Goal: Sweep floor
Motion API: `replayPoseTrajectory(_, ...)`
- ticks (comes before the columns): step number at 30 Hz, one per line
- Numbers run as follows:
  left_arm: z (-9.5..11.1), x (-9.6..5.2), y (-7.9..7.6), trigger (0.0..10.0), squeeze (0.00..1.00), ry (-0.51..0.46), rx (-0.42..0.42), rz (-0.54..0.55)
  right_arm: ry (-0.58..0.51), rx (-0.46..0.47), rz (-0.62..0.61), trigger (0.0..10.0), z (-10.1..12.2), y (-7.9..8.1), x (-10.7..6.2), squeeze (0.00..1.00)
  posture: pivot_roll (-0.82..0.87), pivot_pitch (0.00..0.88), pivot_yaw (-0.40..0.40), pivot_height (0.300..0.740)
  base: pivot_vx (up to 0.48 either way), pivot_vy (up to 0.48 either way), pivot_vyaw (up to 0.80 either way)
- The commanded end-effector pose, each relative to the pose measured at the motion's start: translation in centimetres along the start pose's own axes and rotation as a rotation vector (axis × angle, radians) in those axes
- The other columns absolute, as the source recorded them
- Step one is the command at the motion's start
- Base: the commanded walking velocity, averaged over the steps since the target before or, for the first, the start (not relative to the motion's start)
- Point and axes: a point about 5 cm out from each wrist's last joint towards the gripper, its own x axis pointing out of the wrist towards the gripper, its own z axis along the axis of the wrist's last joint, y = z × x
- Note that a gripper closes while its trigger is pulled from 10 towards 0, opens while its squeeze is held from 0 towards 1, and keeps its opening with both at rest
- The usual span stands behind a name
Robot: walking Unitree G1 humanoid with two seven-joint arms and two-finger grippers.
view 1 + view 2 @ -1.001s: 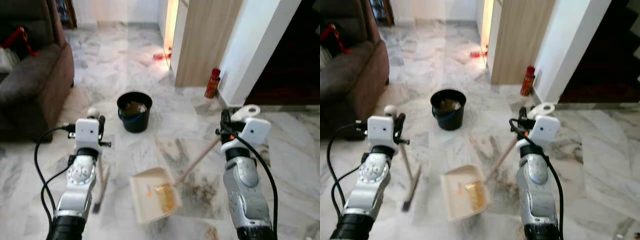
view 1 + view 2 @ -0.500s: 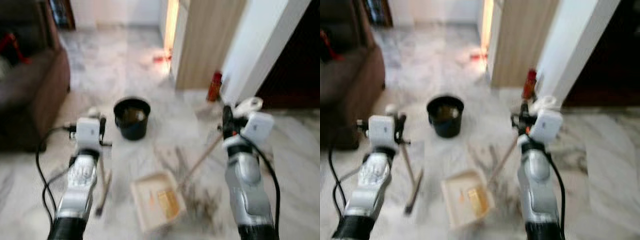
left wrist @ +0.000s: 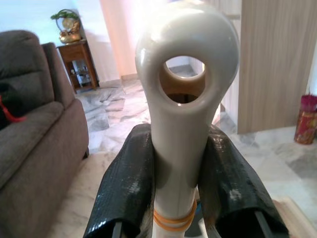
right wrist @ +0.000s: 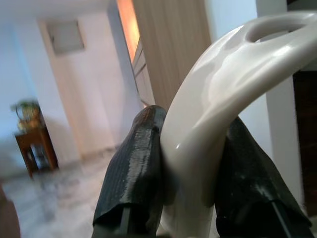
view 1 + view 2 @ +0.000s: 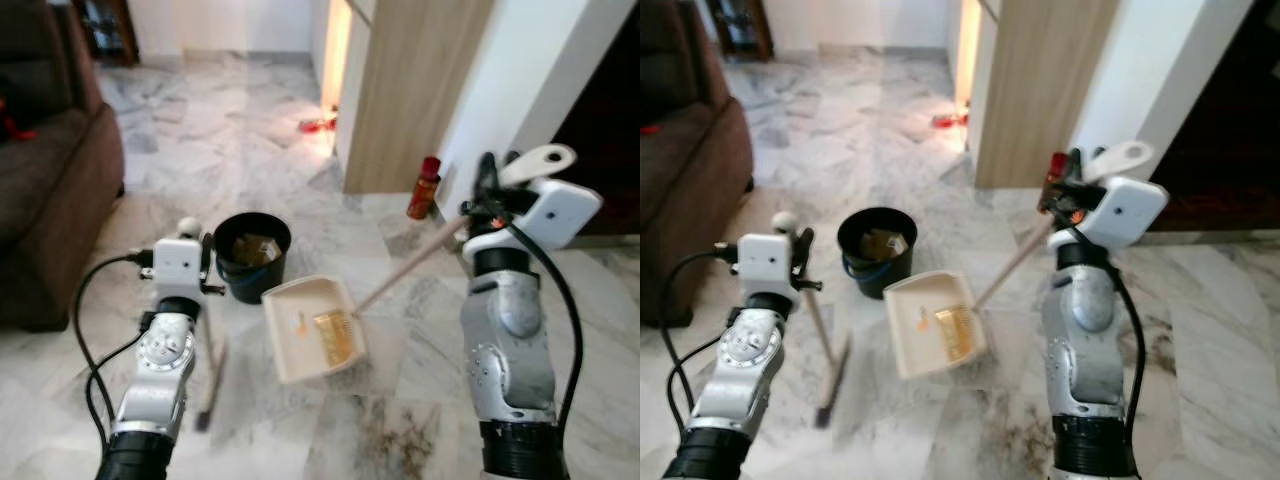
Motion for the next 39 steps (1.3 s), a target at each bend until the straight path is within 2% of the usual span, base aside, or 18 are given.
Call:
replayPoseTrajectory(1,1.03,0.35,-0.69,10.0,0.00,-0.049,-0.003,-0.015,-0.147,0.059,0.019,10.0,3.83,0.85,0.95,0.00,-0.01,0.000,-0.022,0.740,0.409,0.000,0.00)
replayPoseTrajectory(7,1.03,0.33,-0.65,10.0,0.00,-0.048,-0.003,-0.008,-0.147,0.066,0.023,10.0,4.04,0.96,1.05,0.00,0.00,0.000,-0.028,0.740,0.409,0.000,0.00)
replayPoseTrajectory(13,1.04,0.34,-0.60,10.0,0.00,-0.048,-0.003,-0.002,-0.130,0.062,0.037,10.0,4.05,1.30,1.07,0.00,0.00,0.000,-0.030,0.740,0.409,0.000,0.72)
replayPoseTrajectory(33,1.00,0.40,-0.50,10.0,0.00,-0.048,-0.002,0.003,-0.109,0.065,0.041,10.0,3.92,1.33,1.02,0.00,0.00,0.000,-0.031,0.740,0.411,0.000,0.00)
replayPoseTrajectory(39,1.01,0.37,-0.46,10.0,0.00,-0.049,-0.001,0.005,-0.106,0.062,0.041,10.0,3.90,1.30,1.00,0.00,0.00,0.000,-0.031,0.740,0.419,0.000,0.73)
